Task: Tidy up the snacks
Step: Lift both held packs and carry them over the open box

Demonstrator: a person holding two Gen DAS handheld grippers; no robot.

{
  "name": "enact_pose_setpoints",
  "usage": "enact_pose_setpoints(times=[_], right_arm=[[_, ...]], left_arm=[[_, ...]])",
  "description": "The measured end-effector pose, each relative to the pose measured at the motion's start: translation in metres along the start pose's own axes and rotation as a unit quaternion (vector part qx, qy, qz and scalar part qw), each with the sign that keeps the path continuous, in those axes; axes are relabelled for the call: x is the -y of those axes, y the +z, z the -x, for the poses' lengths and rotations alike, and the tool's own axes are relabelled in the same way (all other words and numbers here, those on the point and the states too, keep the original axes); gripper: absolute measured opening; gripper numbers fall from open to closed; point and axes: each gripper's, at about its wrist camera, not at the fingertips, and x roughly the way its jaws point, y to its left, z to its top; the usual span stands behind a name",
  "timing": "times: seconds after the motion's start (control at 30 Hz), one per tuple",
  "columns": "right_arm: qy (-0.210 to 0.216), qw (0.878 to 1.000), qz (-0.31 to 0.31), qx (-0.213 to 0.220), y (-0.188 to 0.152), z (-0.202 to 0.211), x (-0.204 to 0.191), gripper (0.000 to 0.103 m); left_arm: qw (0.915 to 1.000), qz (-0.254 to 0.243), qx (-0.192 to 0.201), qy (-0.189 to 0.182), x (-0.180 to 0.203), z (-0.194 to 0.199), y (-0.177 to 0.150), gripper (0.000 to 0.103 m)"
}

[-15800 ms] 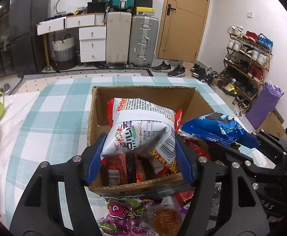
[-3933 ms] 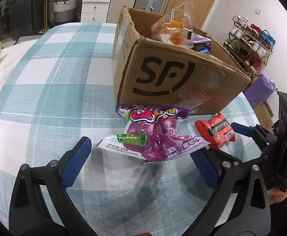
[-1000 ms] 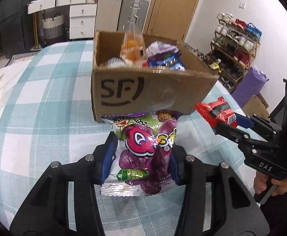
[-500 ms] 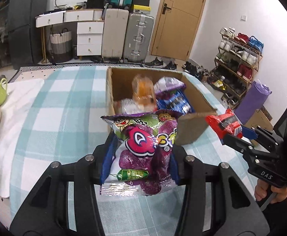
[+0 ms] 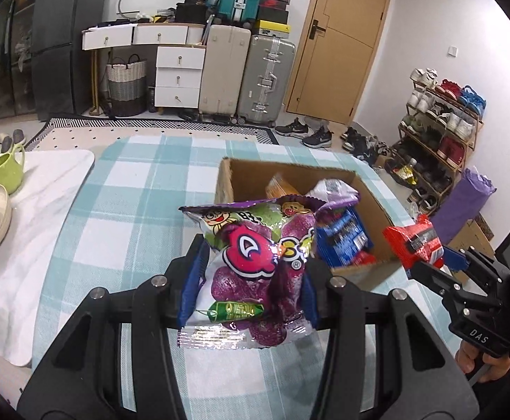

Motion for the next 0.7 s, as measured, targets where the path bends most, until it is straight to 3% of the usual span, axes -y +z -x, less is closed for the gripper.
enact_pose_setpoints(times=[0.7], right_arm=[[-0.023,0.999,0.007,-0.030,0.036,-0.022,0.012,0.046]], left_arm=[[0.9994,-0.019,-0.027,0.011,0.011,-0.069,0.020,0.044]])
